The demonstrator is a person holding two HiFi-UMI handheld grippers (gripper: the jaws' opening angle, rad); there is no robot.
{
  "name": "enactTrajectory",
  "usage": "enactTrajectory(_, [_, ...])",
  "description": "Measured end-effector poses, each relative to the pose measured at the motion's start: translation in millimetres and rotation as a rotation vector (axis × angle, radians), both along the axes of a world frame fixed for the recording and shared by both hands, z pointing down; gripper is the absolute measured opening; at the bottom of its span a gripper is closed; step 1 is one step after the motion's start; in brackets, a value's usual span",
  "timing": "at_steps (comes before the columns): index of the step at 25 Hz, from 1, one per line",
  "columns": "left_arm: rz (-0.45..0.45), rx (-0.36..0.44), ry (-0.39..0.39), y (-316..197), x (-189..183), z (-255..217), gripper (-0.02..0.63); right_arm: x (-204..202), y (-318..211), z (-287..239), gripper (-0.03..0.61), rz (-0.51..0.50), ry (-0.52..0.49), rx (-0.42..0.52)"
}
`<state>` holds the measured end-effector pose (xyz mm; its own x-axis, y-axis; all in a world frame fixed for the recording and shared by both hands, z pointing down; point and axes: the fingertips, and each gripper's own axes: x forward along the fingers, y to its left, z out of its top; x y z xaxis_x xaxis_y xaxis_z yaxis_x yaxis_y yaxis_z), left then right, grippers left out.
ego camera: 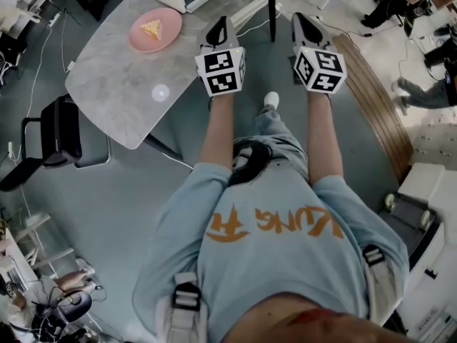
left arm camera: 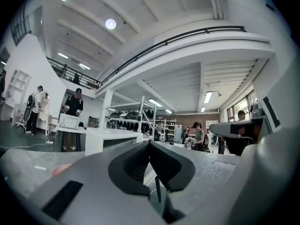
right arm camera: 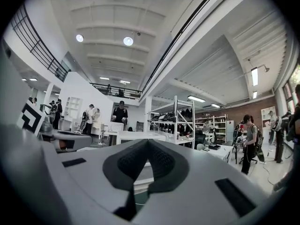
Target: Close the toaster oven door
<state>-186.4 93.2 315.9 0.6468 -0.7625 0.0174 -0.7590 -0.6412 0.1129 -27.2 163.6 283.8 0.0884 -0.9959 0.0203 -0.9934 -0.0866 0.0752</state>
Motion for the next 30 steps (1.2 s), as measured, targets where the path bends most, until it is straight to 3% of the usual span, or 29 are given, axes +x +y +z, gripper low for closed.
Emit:
enactTrajectory(4, [-0.024, 0.041, -0.014, -25, 11, -13, 0.002, 24, -24, -7, -0.002, -0.005, -0.033, 0.046])
enactTrajectory(8, [-0.056, 0.05, -0.031, -59, 18, -15, 0.002, 34, -65, 0, -0.002, -0.04, -0.049, 0.034])
enactTrajectory(19, [-0.104, -0.054, -0.115, -143, 114, 35, 0.002, 141, -161, 51, -0.001, -0.069, -0.164, -0.059])
enactTrajectory(27, [-0.229, -0.145, -0.147, -221, 165, 78, 0.002, 200, -264, 89, -0.002, -0.181, -0.194, -0.15])
enactTrajectory(30, [-0.297, -0.174, -0.175, -237, 165, 89, 0.002, 204, -300, 100, -0.002, -0.245, -0.225, -0.176])
